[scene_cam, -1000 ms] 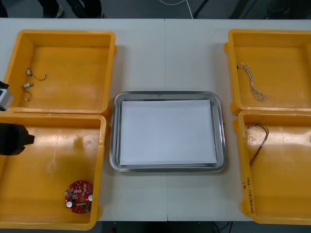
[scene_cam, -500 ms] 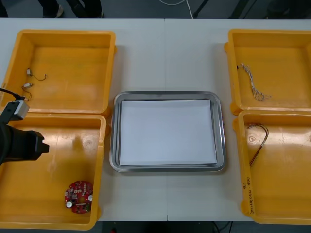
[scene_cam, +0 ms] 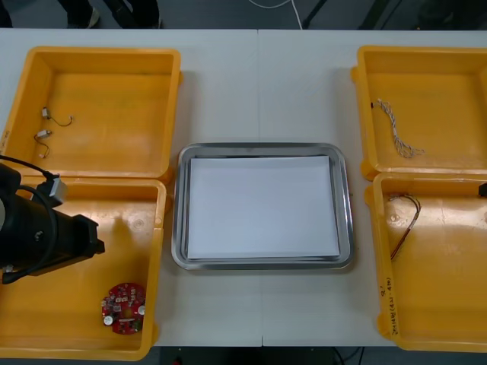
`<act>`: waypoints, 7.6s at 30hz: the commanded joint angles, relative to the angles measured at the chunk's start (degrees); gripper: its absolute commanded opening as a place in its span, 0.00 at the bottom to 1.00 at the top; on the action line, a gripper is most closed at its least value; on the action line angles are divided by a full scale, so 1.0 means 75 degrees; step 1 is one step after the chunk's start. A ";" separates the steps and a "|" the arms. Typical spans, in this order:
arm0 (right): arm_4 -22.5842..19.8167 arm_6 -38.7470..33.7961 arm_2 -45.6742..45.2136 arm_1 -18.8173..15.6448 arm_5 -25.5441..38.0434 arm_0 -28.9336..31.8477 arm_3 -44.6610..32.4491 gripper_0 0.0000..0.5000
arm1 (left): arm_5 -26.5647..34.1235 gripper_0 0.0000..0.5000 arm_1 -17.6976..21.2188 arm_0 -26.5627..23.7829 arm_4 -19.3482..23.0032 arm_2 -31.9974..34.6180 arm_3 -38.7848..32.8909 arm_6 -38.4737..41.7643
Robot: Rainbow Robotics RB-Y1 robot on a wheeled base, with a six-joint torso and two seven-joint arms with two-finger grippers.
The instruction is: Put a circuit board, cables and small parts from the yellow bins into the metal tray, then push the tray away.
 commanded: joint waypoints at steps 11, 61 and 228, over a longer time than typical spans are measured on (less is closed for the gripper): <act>0.1801 -0.0589 0.1252 0.1151 -0.0378 -0.0112 -0.0168 1.00 | 0.0061 1.00 0.0569 0.0111 0.0184 -0.0880 0.0357 -0.0016; 0.2059 -0.3226 0.1803 0.2347 -0.1855 -0.0627 0.2293 1.00 | 0.0061 1.00 0.0850 0.0767 0.0137 -0.2228 0.1060 -0.0391; -0.1691 0.1896 0.1978 -0.0431 0.1246 -0.2994 -0.1715 0.00 | 0.0061 1.00 0.1296 -0.0627 -0.0250 -0.0798 0.2255 -0.1949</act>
